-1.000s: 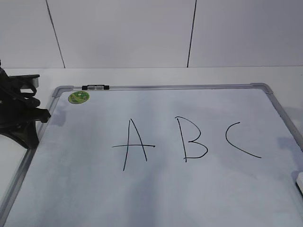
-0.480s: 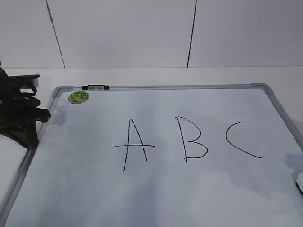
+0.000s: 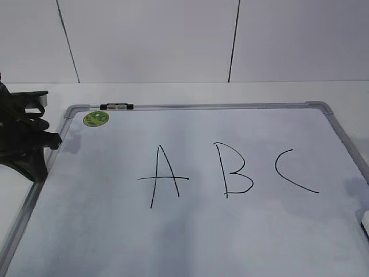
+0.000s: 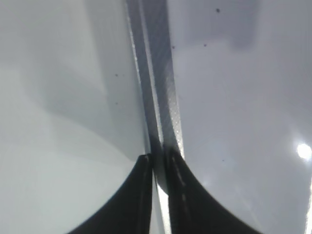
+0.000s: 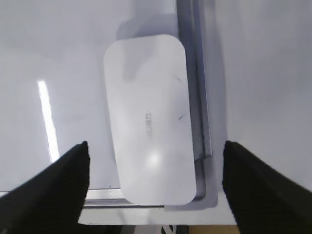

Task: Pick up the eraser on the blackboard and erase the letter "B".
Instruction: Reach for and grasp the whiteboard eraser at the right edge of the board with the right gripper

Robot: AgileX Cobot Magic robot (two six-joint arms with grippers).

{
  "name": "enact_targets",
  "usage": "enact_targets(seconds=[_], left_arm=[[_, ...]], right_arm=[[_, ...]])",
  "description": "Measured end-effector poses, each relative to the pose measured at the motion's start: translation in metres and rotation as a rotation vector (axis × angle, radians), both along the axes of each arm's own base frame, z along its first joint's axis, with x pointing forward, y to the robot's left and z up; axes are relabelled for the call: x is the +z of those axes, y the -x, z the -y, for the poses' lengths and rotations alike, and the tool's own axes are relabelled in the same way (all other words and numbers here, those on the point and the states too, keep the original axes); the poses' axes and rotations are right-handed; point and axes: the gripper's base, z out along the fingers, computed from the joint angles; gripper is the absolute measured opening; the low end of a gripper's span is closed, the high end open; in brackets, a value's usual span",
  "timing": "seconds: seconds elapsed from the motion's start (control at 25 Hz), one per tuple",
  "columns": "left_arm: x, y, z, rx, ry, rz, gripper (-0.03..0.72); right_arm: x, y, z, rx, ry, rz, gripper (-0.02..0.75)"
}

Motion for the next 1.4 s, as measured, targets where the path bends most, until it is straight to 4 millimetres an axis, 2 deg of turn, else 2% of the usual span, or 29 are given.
enact_targets(seconds=[0.44, 1.04, 1.4], left_arm=[[0.000, 0.000, 0.000, 0.000, 0.000, 0.000, 0.051], [0.000, 0.000, 0.000, 0.000, 0.000, 0.000, 0.052], [0.000, 0.000, 0.000, 0.000, 0.000, 0.002, 0.052]], right_arm=[[-0.020, -0.021, 0.006, 0.018, -0.002, -0.021, 0.673], [-0.045, -0.034, 0.008, 0.008, -0.051, -0.119, 0.673], [-0.053, -0.038, -0.009, 0.053, -0.011, -0.181, 0.673]])
